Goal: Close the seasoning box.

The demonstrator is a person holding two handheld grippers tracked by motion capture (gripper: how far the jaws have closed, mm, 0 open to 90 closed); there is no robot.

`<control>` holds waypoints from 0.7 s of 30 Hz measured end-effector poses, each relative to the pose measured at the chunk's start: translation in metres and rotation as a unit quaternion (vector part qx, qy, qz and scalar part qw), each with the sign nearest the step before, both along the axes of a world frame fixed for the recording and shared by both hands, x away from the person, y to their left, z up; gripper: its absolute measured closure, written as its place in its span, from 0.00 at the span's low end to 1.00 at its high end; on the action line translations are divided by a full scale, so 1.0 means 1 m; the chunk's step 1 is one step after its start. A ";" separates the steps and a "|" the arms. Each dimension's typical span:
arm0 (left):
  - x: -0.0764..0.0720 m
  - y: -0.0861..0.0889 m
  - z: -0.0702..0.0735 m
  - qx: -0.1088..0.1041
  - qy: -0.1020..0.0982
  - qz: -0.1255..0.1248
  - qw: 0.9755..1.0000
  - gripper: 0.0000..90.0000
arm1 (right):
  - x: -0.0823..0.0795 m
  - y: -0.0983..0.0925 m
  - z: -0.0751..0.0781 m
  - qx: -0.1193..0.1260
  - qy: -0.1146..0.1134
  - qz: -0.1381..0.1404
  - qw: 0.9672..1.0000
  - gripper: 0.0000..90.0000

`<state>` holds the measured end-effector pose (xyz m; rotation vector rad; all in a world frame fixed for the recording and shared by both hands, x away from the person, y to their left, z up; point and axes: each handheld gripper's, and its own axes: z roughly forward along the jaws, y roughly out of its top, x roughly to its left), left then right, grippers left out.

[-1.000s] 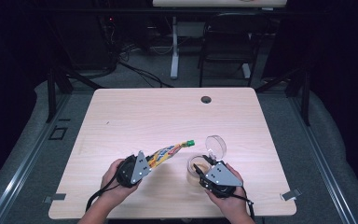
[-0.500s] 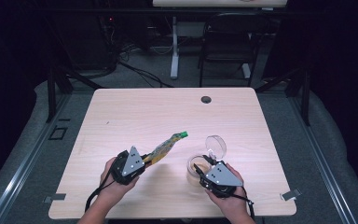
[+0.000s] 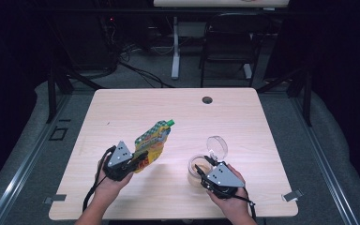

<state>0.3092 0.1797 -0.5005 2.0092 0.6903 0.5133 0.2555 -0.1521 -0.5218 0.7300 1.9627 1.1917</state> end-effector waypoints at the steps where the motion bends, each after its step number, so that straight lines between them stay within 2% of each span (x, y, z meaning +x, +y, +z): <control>1: 0.001 0.002 0.000 -0.007 0.001 0.003 1.000 0.98 | 0.000 0.000 0.000 0.000 0.000 0.001 1.000 0.62; 6: 0.002 0.008 0.000 -0.022 0.005 0.010 1.000 0.98 | 0.000 0.000 0.000 0.000 0.000 -0.001 1.000 0.62; 16: 0.006 0.019 -0.005 -0.032 0.004 0.030 0.999 0.98 | 0.000 -0.001 0.000 -0.002 0.001 -0.002 1.000 0.62; 21: 0.007 0.024 -0.006 -0.044 0.002 0.037 0.998 0.98 | 0.000 -0.001 0.000 -0.002 0.002 -0.002 1.000 0.62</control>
